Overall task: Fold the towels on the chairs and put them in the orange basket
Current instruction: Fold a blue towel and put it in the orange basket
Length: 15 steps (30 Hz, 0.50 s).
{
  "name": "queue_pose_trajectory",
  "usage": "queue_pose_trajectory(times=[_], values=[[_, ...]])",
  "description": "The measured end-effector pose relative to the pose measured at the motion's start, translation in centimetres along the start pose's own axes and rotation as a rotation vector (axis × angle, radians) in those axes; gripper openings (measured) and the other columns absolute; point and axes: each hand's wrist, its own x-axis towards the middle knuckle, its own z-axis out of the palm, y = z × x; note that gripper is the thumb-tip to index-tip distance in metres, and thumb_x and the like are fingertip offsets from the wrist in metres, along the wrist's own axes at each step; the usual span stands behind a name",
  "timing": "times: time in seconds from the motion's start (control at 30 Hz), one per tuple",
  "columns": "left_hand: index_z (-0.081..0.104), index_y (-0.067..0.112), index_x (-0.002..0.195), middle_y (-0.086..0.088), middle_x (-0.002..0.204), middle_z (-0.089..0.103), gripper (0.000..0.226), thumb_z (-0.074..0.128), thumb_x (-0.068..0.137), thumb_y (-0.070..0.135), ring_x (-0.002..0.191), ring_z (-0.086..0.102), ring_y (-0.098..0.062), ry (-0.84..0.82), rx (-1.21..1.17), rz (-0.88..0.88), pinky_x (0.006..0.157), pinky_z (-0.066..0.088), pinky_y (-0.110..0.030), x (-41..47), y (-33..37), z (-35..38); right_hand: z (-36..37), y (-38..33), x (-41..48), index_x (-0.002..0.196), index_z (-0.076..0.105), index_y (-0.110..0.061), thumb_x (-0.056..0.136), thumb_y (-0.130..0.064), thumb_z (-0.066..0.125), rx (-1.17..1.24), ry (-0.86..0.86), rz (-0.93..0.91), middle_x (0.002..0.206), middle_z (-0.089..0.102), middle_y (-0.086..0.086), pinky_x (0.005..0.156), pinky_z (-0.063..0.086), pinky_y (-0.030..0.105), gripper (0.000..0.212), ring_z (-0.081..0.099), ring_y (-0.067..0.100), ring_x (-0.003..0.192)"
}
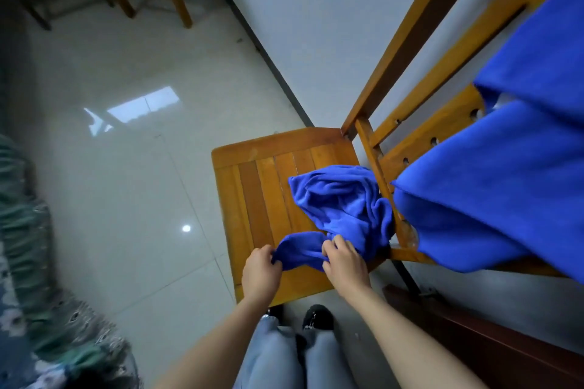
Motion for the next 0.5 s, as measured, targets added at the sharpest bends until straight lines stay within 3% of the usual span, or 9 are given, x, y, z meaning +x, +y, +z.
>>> queue_pose_trajectory(times=[0.07, 0.13, 0.2, 0.33, 0.43, 0.5], values=[[0.064, 0.003, 0.094, -0.015, 0.095, 0.062, 0.019, 0.053, 0.079, 0.003, 0.088, 0.057, -0.032, 0.036, -0.047, 0.001, 0.063, 0.035, -0.029, -1.9, 0.8, -3.7, -3.0, -1.5, -1.1, 0.088, 0.057, -0.005, 0.078, -0.005, 0.061, 0.094, -0.018, 0.005, 0.099, 0.056, 0.013, 0.060, 0.036, 0.034, 0.011, 0.057, 0.032, 0.094], [0.065, 0.004, 0.093, -0.013, 0.091, 0.062, 0.019, 0.054, 0.077, 0.001, 0.086, 0.059, -0.031, 0.068, -0.081, -0.003, 0.062, 0.036, -0.028, -3.7, 2.0, -7.7, -6.8, -2.6, -1.9, 0.099, 0.054, -0.009, 0.088, -0.010, 0.049, 0.120, -0.016, 0.044, 0.110, 0.051, 0.008, 0.067, 0.034, 0.031, 0.011, 0.051, 0.027, 0.104], [0.066, 0.004, 0.091, -0.009, 0.084, 0.061, 0.018, 0.055, 0.077, 0.000, 0.082, 0.059, -0.027, 0.109, -0.100, 0.014, 0.062, 0.038, -0.028, -5.7, 3.5, -12.3, -11.7, -3.8, -2.5, 0.093, 0.050, -0.014, 0.089, -0.014, 0.051, 0.161, 0.017, 0.057, 0.109, 0.051, 0.005, 0.071, 0.039, 0.029, 0.004, 0.052, 0.024, 0.100], [0.068, 0.004, 0.088, -0.010, 0.082, 0.065, 0.018, 0.056, 0.076, -0.002, 0.083, 0.061, -0.028, 0.154, -0.161, 0.152, 0.071, 0.047, -0.034, -9.6, 6.9, -20.8, -21.3, -6.7, -3.6, 0.085, 0.041, -0.018, 0.090, -0.016, 0.052, 0.192, 0.109, -0.033, 0.104, 0.050, 0.004, 0.069, 0.036, 0.028, 0.012, 0.053, 0.023, 0.096], [0.069, 0.006, 0.089, -0.008, 0.081, 0.065, 0.018, 0.056, 0.079, -0.002, 0.081, 0.059, -0.024, 0.127, -0.139, 0.280, 0.073, 0.048, -0.034, -11.6, 9.3, -25.6, -26.6, -7.6, -4.2, 0.092, 0.050, -0.017, 0.092, -0.016, 0.049, 0.207, 0.220, -0.074, 0.105, 0.050, 0.004, 0.070, 0.034, 0.025, 0.001, 0.053, 0.023, 0.098], [0.069, 0.006, 0.085, -0.006, 0.078, 0.063, 0.012, 0.059, 0.082, 0.000, 0.078, 0.057, -0.021, 0.124, -0.149, 0.375, 0.070, 0.047, -0.032, -13.3, 10.4, -28.6, -29.5, -7.5, -4.8, 0.103, 0.057, -0.011, 0.093, -0.018, 0.050, 0.196, 0.278, -0.078, 0.110, 0.052, 0.008, 0.072, 0.035, 0.026, 0.014, 0.053, 0.025, 0.101]])
